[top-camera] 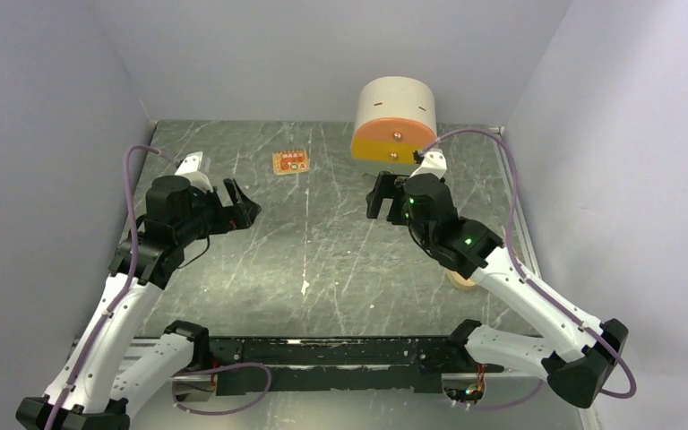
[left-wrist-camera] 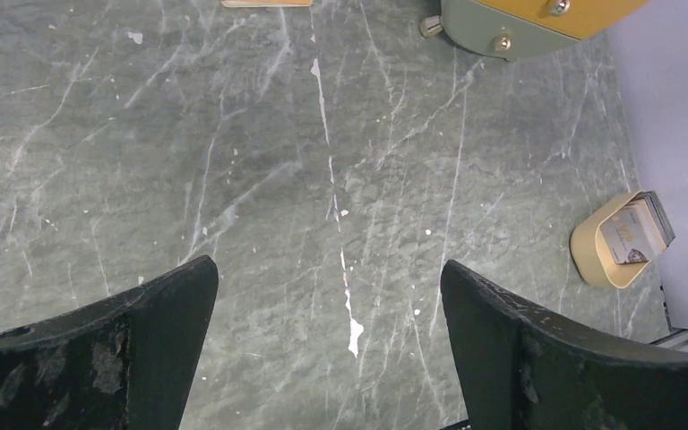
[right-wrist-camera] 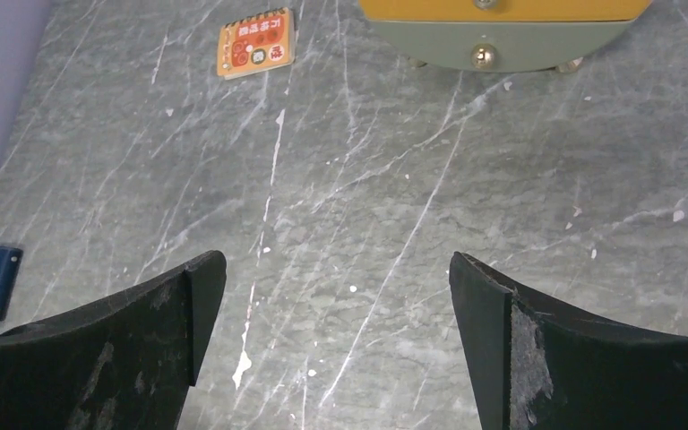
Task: Put the credit cards into the card holder
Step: Move the card holder to the center of the board.
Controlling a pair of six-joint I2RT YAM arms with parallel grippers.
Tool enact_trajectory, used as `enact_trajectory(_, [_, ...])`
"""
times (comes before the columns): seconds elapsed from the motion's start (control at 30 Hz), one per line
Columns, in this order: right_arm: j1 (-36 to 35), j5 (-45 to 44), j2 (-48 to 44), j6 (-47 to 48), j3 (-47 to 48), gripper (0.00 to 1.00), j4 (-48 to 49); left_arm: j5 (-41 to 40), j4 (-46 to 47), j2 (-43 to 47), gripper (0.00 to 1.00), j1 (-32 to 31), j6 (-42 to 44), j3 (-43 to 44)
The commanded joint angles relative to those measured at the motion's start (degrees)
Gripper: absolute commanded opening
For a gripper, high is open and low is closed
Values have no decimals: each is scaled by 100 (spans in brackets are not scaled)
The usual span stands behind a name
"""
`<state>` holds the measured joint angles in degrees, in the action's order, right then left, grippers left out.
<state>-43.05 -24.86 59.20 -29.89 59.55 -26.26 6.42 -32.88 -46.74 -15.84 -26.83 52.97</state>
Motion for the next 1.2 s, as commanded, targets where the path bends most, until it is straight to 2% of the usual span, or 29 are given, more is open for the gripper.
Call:
enact_trajectory(0.0, [56, -221, 54, 5, 189, 100, -132, -236, 107, -28, 99, 63, 39, 27])
enact_trajectory(0.4, [59, -141, -248, 126, -1, 100, 141, -538, 134, -74, 99, 63, -39, 8])
enact_trajectory(0.53, [55, -62, -196, 121, 70, 100, 109, -2314, -323, -110, 98, 67, -1151, 130])
enact_trajectory(0.7, [59, 95, -362, 201, -159, 100, 362, -4049, -803, -602, 73, 82, -2099, 120])
enact_trajectory(0.77, [58, 117, -435, 239, -230, 100, 464, -4378, -1186, -1032, 70, 243, -2536, 232])
enact_trajectory(0.93, [58, 224, -476, 294, -215, 100, 526, -4333, -2119, -2259, 72, 1373, -3779, 620])
enact_trajectory(1.03, [58, 291, -508, 359, -158, 100, 525, -3979, -1878, -2575, 74, 1933, -3819, 431])
enact_trajectory(1.17, [55, 299, -620, 440, -158, 100, 540, -3829, -1390, -2695, 72, 2319, -3821, 7])
